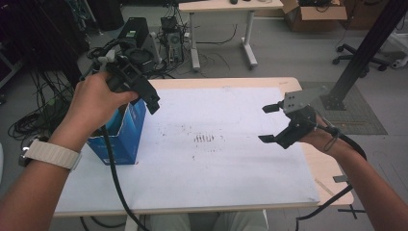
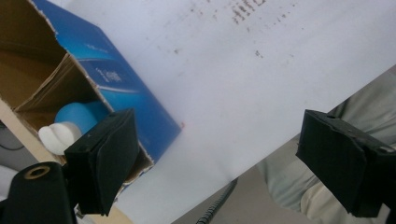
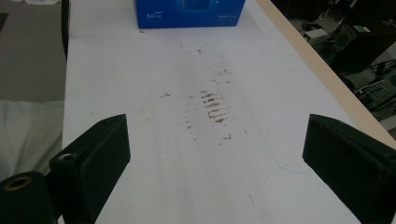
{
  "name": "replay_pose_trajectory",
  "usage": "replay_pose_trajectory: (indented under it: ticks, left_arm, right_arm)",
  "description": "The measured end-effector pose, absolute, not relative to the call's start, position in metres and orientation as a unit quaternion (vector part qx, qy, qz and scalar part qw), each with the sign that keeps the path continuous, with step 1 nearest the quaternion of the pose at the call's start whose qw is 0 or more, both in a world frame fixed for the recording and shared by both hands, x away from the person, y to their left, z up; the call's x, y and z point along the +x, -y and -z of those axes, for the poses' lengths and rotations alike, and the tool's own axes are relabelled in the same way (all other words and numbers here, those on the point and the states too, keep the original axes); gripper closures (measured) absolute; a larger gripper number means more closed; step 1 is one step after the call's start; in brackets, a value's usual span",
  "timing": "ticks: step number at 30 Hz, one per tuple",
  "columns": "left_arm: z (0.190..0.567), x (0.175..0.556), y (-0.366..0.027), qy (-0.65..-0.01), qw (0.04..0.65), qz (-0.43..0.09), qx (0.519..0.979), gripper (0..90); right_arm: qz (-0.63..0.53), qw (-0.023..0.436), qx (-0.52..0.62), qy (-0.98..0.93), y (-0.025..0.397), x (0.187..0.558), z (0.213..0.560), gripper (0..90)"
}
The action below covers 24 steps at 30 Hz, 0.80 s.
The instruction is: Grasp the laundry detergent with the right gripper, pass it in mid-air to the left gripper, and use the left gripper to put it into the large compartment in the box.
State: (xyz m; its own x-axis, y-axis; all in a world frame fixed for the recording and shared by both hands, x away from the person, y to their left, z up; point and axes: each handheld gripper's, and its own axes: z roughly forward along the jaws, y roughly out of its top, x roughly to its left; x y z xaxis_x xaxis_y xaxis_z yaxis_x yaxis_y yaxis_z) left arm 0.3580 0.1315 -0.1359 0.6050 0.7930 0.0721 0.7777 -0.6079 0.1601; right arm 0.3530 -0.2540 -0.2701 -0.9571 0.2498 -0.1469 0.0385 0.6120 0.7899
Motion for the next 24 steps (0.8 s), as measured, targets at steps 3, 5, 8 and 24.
replay_pose_trajectory:
  ticks: [3,5,8,24]
  left_arm:
    - [0.136,0.353,-0.124,-0.429,0.049,-0.073,0.899,8.3]
    - [0.135,0.351,-0.121,-0.425,0.055,-0.073,0.9,5.7]
    - [0.136,0.348,-0.118,-0.418,0.059,-0.076,0.903,5.3]
    - [0.145,0.332,-0.077,-0.323,0.07,-0.088,0.94,5.2]
  right_arm:
    - [-0.432,0.122,0.084,-0.889,0.255,0.352,0.269,7.3]
    - [-0.432,0.124,0.085,-0.889,0.256,0.351,0.268,7.4]
    - [-0.431,0.126,0.086,-0.889,0.256,0.35,0.267,7.3]
    - [-0.428,0.133,0.092,-0.889,0.258,0.344,0.263,7.4]
